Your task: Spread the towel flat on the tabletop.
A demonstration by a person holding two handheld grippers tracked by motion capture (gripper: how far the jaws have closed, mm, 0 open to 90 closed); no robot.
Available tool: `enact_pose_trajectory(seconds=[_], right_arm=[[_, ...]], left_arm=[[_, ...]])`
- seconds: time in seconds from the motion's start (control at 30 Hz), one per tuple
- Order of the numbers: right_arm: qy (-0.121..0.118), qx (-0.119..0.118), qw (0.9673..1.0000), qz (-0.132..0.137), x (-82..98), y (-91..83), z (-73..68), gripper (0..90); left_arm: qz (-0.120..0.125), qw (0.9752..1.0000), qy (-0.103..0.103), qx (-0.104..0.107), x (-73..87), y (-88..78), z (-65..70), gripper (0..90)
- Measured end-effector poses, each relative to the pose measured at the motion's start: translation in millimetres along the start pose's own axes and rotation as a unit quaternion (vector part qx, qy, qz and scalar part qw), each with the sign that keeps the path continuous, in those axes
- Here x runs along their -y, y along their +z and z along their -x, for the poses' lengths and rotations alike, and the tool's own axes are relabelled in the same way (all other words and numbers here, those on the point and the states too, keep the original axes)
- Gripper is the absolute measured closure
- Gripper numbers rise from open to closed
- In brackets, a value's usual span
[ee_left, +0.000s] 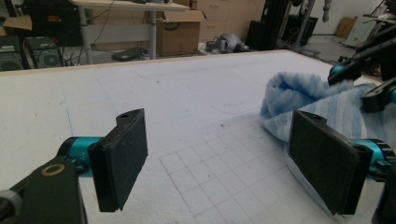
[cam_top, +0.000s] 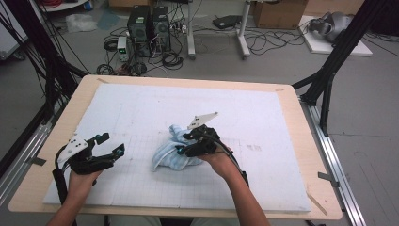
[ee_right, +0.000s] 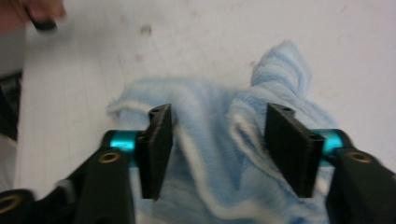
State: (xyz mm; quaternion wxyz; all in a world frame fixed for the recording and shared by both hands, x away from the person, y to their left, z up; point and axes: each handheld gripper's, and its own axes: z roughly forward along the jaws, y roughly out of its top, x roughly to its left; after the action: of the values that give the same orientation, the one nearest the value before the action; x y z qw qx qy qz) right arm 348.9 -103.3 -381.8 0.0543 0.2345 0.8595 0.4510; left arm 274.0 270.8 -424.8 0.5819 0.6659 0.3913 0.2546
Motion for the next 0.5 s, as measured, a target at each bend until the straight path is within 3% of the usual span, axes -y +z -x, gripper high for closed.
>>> enact_pose_trajectory(seconds=[0.07,0.1,0.13,0.2,0.27,0.3,0.4,0.43,0.47,0.5], right_arm=[[0.004,0.008,0.9991,0.042,-1.3,-15.4,4.8,41.2],[0.007,0.016,0.9985,0.051,-1.2,-22.7,8.2,43.3],[0.016,0.042,0.9973,0.057,0.7,-34.1,16.6,47.5],[0.022,0.048,0.9967,0.061,2.5,-38.1,20.9,48.5],[0.023,0.054,0.9969,0.053,6.5,-40.8,27.4,52.5],[0.027,0.038,0.9984,0.031,10.8,-36.4,31.4,52.4],[0.017,0.019,0.9996,0.011,12.8,-27.4,30.8,52.2],[-0.004,0.019,0.9998,0.002,10.8,-18.1,28.6,62.6],[-0.004,0.019,0.9998,0.002,10.8,-18.1,28.6,62.6],[-0.013,0.017,0.9998,0.000,8.8,-14.1,28.2,74.2]], left_arm=[[-0.001,1.0000,-0.002,0.001,0.4,1.1,0.1,20.4],[-0.002,1.0000,-0.001,0.001,0.4,1.7,0.2,20.4],[-0.002,1.0000,0.001,0.001,0.3,2.3,0.4,20.4],[-0.005,1.0000,0.001,0.003,0.6,3.3,1.4,20.4],[-0.008,1.0000,0.002,0.002,1.0,4.1,1.8,20.4],[-0.009,1.0000,0.003,0.002,1.1,4.3,2.1,20.4],[-0.009,0.9999,0.007,0.001,0.0,7.7,1.4,20.4],[-0.009,0.9999,0.006,0.001,-0.4,9.1,1.1,20.4],[-0.010,0.9999,0.005,0.001,-0.8,10.3,1.0,20.4],[-0.009,0.9999,0.005,0.001,-1.3,11.5,0.8,20.4]])
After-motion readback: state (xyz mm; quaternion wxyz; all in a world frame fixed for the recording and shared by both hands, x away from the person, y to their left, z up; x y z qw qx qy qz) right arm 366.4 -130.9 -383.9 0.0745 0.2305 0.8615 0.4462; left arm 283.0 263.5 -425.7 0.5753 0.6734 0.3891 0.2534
